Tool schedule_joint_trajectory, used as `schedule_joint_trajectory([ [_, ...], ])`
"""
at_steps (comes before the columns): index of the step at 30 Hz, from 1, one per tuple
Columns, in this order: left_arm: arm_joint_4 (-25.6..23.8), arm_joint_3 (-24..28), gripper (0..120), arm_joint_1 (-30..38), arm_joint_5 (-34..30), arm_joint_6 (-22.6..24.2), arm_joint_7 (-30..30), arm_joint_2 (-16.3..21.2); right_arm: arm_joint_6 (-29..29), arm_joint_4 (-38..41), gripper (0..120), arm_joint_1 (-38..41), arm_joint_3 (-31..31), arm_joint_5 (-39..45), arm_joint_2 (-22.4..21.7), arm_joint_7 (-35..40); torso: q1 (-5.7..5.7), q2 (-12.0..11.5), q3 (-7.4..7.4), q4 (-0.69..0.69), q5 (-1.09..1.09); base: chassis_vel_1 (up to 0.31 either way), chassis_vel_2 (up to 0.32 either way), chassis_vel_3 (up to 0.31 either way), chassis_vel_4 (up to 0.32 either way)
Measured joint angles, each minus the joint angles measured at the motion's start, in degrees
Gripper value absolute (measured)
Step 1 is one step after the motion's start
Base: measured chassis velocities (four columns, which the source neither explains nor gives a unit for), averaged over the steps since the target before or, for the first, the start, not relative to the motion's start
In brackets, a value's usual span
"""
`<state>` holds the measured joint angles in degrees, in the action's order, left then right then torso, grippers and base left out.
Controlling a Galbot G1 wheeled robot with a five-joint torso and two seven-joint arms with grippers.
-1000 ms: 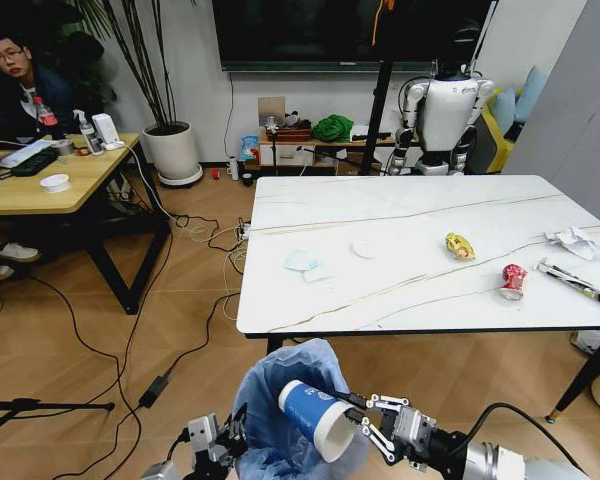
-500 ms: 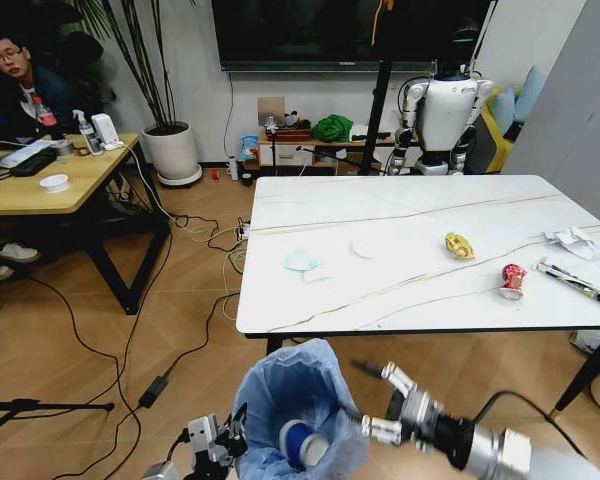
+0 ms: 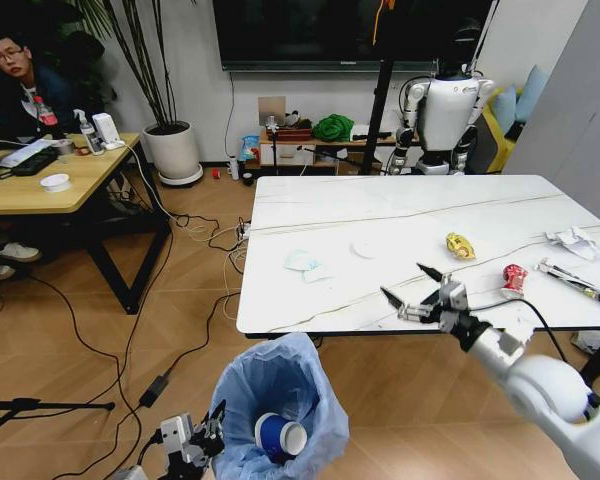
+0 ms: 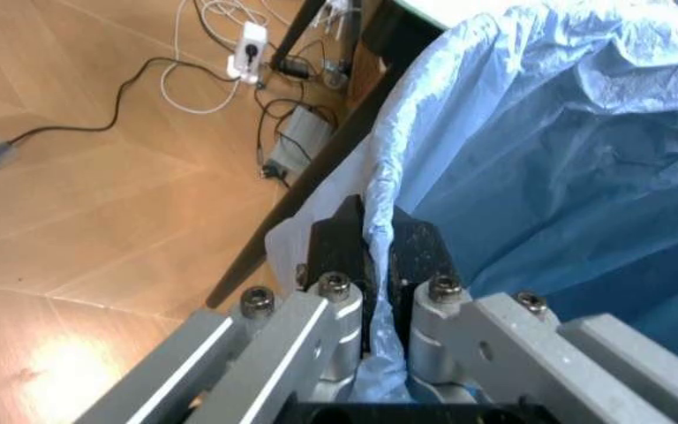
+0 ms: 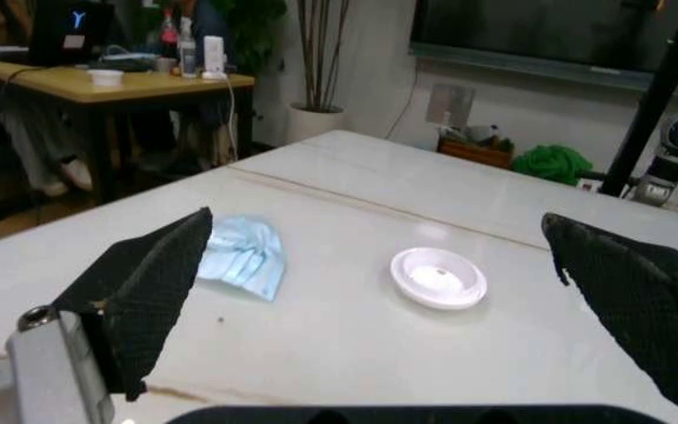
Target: Pick up the trash bin and place the trash from the table into it.
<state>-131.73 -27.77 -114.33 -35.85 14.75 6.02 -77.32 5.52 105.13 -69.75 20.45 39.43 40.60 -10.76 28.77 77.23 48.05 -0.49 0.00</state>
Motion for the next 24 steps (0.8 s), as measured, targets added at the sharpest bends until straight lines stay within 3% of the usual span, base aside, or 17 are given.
schedule_joint_trajectory([
  [7,-0.12,-0.91,0,-0.45,-0.26,-0.03,-0.32,-0.38,-2.87,-7.68,100,13.97,-11.65,2.79,2.21,0.16,0.00,0.00,0.00,0.07,0.01,0.000,0.000,0.000,0.000],
  [11,-0.23,-1.03,0,-0.56,-0.28,-0.05,-0.36,-0.65,-4.64,-12.08,100,20.12,-17.20,3.36,4.26,0.08,0.01,-0.01,0.00,0.04,0.01,0.000,0.000,0.000,0.000],
  [24,0.40,-1.35,0,-0.80,0.00,-0.33,-0.87,-1.31,-6.98,-24.01,100,32.98,-26.27,2.28,9.17,-2.17,0.00,0.00,-0.01,0.03,-0.01,0.000,0.000,0.000,0.000],
])
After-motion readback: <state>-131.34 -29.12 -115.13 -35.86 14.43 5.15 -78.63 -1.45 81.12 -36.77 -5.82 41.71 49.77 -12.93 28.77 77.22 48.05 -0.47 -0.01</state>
